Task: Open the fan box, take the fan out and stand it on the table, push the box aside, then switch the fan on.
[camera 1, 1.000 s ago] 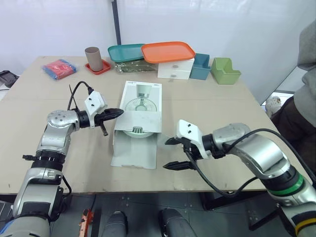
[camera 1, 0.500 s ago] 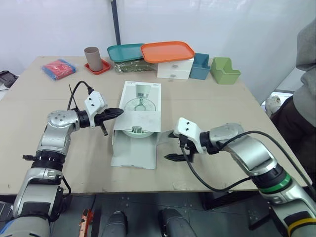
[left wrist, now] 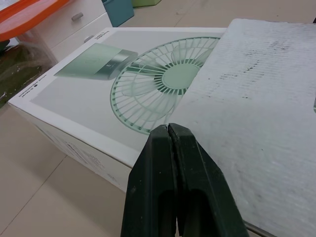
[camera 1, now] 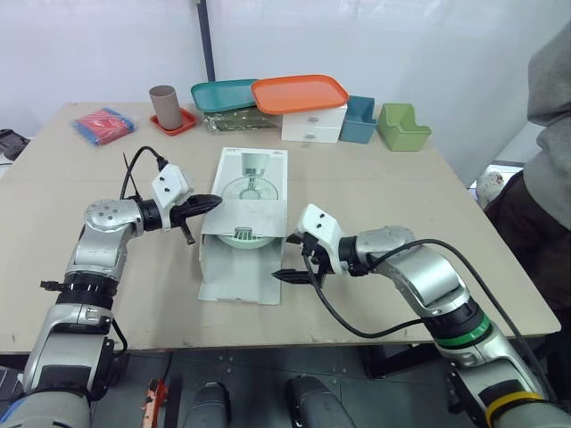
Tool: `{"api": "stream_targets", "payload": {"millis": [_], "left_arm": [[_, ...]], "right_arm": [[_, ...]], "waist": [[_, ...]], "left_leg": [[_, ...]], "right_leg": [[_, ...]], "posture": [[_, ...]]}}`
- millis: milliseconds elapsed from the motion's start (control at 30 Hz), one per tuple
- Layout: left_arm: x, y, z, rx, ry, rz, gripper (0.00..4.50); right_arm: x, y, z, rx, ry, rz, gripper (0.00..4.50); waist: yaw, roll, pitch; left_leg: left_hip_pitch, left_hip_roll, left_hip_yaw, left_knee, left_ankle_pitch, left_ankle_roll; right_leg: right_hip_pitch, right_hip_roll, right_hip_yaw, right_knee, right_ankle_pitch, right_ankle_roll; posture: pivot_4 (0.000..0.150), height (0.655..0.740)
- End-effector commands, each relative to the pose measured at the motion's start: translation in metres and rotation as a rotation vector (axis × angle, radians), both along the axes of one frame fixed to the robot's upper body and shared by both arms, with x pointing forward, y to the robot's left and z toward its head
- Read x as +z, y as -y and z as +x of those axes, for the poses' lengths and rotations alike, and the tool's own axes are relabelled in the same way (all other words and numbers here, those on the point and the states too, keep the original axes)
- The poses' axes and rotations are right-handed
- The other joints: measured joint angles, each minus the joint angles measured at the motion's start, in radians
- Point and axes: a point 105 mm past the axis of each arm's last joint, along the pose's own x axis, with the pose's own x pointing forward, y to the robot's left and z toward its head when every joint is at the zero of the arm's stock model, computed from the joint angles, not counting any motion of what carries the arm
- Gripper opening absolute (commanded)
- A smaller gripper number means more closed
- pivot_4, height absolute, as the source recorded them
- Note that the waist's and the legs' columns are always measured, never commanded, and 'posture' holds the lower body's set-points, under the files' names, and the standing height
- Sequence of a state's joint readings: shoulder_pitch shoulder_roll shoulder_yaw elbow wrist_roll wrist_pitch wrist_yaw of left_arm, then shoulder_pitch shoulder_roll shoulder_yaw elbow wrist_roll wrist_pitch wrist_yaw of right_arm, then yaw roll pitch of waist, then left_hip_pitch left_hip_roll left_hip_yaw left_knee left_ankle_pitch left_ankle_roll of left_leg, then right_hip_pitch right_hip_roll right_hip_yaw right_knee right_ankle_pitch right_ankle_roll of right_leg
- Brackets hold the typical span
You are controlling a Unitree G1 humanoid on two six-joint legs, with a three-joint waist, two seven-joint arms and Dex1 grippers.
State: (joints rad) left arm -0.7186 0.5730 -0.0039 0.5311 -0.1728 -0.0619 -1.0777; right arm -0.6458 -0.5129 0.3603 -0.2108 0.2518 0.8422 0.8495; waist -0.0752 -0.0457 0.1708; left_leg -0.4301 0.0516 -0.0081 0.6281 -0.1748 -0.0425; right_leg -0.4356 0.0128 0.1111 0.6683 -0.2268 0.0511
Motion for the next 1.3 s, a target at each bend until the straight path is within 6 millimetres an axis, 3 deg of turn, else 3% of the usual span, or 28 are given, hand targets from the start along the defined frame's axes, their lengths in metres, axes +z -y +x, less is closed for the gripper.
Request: {"api": "stream_targets", "payload": {"millis": [33, 267, 500, 667, 933, 1067, 1233, 1300], "left_arm": [[-0.006, 0.002, -0.001, -0.009, -0.007, 0.026, 0.11], [-0.008, 0.0, -0.002, -0.008, -0.009, 0.038, 0.11], [-0.009, 0.0, -0.003, -0.013, -0.009, 0.046, 0.11], [-0.011, 0.0, -0.004, -0.015, -0.012, 0.048, 0.11], [-0.013, -0.003, -0.004, -0.012, -0.014, 0.059, 0.11], [-0.014, -0.003, -0.005, -0.009, -0.015, 0.06, 0.11], [-0.014, -0.005, -0.006, -0.006, -0.016, 0.058, 0.11], [-0.012, -0.007, -0.007, 0.002, -0.011, 0.057, 0.11]], "right_arm": [[0.024, -0.007, 0.003, 0.016, 0.074, 0.059, 4.5], [0.023, -0.01, 0.002, 0.034, 0.078, 0.058, 4.5], [0.017, 0.018, -0.003, 0.026, 0.053, 0.013, 4.5], [0.031, 0.021, -0.015, 0.089, 0.05, 0.07, 4.5], [0.078, 0.007, -0.021, 0.132, 0.023, 0.344, 4.5], [0.09, -0.001, 0.004, 0.001, 0.011, 0.416, 4.5], [0.075, -0.008, 0.04, -0.179, 0.045, 0.329, 4.5], [0.069, -0.017, 0.045, -0.183, 0.066, 0.283, 4.5]], "waist": [[-0.001, 0.0, 0.0], [-0.001, 0.0, 0.0], [0.0, 0.0, 0.0], [0.0, 0.0, 0.0], [-0.001, 0.0, 0.0], [-0.002, 0.0, 0.0], [-0.001, 0.0, 0.0], [-0.002, 0.001, 0.0]], "left_leg": [[0.0, 0.0, 0.0, 0.0, 0.0, 0.0], [0.0, 0.0, 0.0, 0.0, 0.0, 0.0], [0.0, 0.0, 0.0, 0.0, 0.0, 0.0], [0.0, 0.0, 0.0, -0.001, 0.0, 0.0], [0.001, 0.0, 0.0, 0.0, 0.0, 0.0], [0.001, 0.0, 0.0, -0.001, 0.0, 0.0], [0.001, 0.0, 0.0, -0.001, 0.0, 0.0], [0.001, 0.0, 0.0, -0.001, 0.0, 0.0]], "right_leg": [[0.0, 0.0, 0.0, 0.0, 0.0, 0.0], [0.0, 0.0, 0.0, 0.0, 0.0, 0.0], [0.0, 0.0, 0.0, 0.0, 0.0, 0.0], [0.0, 0.0, 0.0, 0.0, -0.001, 0.0], [0.001, 0.0, 0.0, 0.0, 0.0, 0.0], [0.001, 0.0, 0.0, 0.0, 0.0, 0.0], [0.001, 0.0, 0.0, 0.0, 0.0, 0.0], [0.001, 0.0, 0.0, 0.0, 0.0, 0.0]], "posture": [[0.15, 0.74], [0.15, 0.74], [0.15, 0.74], [0.15, 0.74], [0.15, 0.74], [0.15, 0.74], [0.15, 0.74], [0.15, 0.74]]}}
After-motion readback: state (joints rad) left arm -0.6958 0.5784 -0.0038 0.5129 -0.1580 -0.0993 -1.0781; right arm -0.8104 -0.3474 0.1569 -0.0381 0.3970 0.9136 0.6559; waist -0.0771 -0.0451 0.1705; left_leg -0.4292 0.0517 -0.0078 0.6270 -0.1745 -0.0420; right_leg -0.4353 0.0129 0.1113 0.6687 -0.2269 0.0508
